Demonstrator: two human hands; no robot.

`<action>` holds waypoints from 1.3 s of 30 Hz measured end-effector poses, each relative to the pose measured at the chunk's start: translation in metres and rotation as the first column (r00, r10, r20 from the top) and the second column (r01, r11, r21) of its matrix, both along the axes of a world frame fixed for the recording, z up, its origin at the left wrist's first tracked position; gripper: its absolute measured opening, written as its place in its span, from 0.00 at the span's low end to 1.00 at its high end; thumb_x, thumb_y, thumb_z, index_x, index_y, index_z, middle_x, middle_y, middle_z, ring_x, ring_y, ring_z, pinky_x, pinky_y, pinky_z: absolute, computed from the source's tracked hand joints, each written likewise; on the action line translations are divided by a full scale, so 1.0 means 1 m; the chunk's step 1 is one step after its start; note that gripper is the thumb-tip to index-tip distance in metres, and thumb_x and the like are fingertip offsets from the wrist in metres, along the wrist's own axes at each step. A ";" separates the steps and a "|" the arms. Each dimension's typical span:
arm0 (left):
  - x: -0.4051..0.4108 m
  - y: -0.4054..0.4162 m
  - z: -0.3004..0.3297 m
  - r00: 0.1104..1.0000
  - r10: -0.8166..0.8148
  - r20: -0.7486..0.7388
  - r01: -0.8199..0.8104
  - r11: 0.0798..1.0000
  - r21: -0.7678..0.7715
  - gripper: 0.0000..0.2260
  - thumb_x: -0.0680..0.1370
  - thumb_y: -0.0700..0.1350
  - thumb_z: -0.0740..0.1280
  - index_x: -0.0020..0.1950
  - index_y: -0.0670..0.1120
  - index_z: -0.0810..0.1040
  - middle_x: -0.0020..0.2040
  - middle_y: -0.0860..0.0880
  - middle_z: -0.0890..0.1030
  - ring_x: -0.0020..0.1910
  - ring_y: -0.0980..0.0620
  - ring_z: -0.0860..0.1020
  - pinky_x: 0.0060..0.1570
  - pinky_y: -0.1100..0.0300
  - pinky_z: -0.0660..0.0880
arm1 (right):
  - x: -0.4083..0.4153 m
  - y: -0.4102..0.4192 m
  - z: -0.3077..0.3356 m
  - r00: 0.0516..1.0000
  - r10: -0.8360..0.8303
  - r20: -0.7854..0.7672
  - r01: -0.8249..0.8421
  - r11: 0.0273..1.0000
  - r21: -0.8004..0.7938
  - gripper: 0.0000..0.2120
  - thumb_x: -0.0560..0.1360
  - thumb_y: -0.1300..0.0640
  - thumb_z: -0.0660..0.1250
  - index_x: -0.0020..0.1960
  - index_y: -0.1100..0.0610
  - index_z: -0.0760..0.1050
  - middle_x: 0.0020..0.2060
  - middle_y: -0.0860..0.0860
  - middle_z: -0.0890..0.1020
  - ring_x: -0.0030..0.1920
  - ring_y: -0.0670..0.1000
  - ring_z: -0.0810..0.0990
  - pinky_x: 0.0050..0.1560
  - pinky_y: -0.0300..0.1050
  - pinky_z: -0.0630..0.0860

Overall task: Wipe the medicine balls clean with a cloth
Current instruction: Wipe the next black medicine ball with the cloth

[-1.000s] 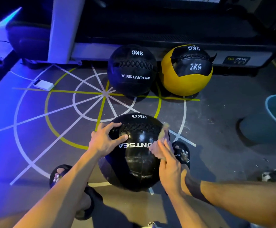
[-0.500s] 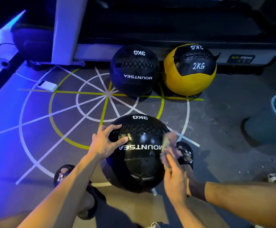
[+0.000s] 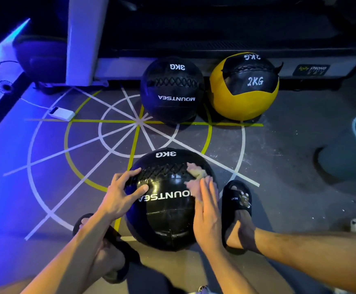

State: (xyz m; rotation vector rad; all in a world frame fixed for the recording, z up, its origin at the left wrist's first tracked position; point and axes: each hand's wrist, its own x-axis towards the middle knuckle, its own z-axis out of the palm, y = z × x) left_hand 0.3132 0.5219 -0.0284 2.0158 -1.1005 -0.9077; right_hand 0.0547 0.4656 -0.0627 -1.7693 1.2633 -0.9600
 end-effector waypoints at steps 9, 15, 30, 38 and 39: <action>0.007 -0.011 0.029 0.992 -0.062 0.113 0.058 0.998 0.035 0.33 0.65 0.79 0.66 0.65 0.64 0.77 0.68 0.56 0.71 0.69 0.52 0.71 0.69 0.52 0.67 | 0.013 0.025 -0.011 0.995 -0.013 -0.095 -0.007 0.978 -0.209 0.21 0.86 0.62 0.50 0.78 0.62 0.63 0.79 0.57 0.63 0.80 0.59 0.59 0.80 0.56 0.56; -0.044 0.004 0.012 0.946 -0.045 0.320 0.045 0.999 0.007 0.42 0.63 0.84 0.58 0.75 0.71 0.65 0.80 0.62 0.60 0.80 0.46 0.54 0.79 0.43 0.55 | 0.009 0.071 -0.026 0.994 0.043 -0.097 -0.051 0.995 -0.087 0.27 0.85 0.54 0.51 0.82 0.59 0.53 0.82 0.53 0.52 0.82 0.54 0.49 0.79 0.44 0.54; -0.080 0.025 -0.005 0.910 0.044 0.412 0.006 0.993 -0.120 0.38 0.68 0.80 0.61 0.76 0.67 0.67 0.80 0.61 0.62 0.80 0.44 0.54 0.76 0.36 0.56 | 0.028 -0.032 0.025 0.811 0.504 -0.296 -0.553 0.827 -0.106 0.22 0.85 0.58 0.54 0.78 0.51 0.66 0.78 0.46 0.65 0.80 0.45 0.57 0.80 0.46 0.51; -0.108 0.026 -0.006 0.898 0.060 0.435 0.001 0.990 -0.138 0.37 0.68 0.77 0.64 0.75 0.68 0.66 0.79 0.58 0.64 0.79 0.39 0.58 0.74 0.34 0.58 | 0.038 -0.035 0.048 0.852 0.449 -0.268 -0.450 0.891 0.064 0.22 0.85 0.53 0.49 0.77 0.52 0.69 0.76 0.45 0.69 0.77 0.46 0.64 0.79 0.48 0.59; -0.110 0.027 -0.007 0.890 0.060 0.451 0.003 0.991 -0.137 0.36 0.68 0.76 0.64 0.75 0.67 0.67 0.79 0.57 0.65 0.79 0.38 0.58 0.73 0.33 0.59 | 0.036 -0.025 0.048 0.819 0.512 -0.259 -0.520 0.853 0.044 0.21 0.85 0.55 0.51 0.77 0.53 0.69 0.77 0.44 0.67 0.79 0.45 0.60 0.80 0.45 0.56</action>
